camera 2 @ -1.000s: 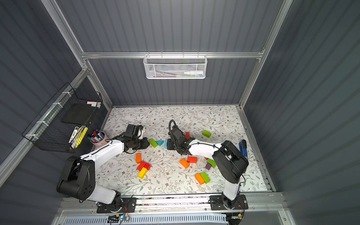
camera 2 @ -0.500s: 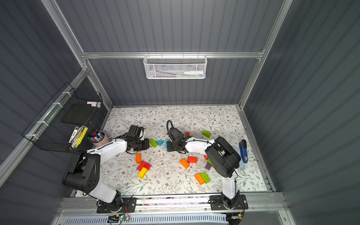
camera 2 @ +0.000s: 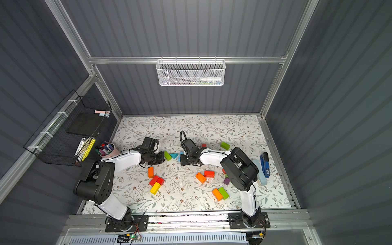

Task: Assemble a heart with building blocks
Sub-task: Assemble the building block at the center of the board.

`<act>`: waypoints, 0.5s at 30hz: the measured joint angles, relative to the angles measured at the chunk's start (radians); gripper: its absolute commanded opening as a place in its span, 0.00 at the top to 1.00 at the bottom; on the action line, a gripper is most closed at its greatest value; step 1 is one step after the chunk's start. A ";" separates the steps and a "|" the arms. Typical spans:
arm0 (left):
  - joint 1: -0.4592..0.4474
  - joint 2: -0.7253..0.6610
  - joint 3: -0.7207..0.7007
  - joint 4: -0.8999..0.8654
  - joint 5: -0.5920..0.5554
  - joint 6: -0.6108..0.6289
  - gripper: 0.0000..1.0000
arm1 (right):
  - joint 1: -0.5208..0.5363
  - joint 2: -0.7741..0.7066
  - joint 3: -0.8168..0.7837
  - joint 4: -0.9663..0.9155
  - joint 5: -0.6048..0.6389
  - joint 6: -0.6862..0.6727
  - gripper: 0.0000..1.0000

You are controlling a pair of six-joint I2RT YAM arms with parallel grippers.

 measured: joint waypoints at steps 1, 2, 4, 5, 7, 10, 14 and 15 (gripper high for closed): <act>-0.001 0.000 0.000 0.000 0.000 0.000 0.98 | 0.000 0.000 0.000 0.001 -0.003 0.000 1.00; -0.001 0.000 0.000 0.001 0.000 0.000 0.98 | 0.000 0.000 0.000 0.001 -0.006 0.000 1.00; -0.001 0.000 0.000 0.001 0.002 0.000 0.98 | 0.000 0.000 0.000 0.002 -0.012 0.000 1.00; -0.001 0.000 0.000 0.002 0.003 0.000 0.98 | 0.000 0.000 0.000 0.003 -0.015 0.000 1.00; -0.001 0.000 0.000 0.008 0.003 0.000 0.98 | -0.001 0.002 0.001 0.004 -0.020 0.000 1.00; -0.001 0.000 0.000 0.014 0.003 0.000 0.98 | -0.001 0.012 0.010 0.006 -0.025 0.002 1.00; -0.001 0.001 0.003 0.016 0.003 0.000 0.98 | -0.001 0.022 0.020 0.014 -0.026 0.013 1.00; -0.001 0.001 0.004 0.017 0.003 0.000 0.98 | -0.001 0.024 0.022 0.016 -0.026 0.014 1.00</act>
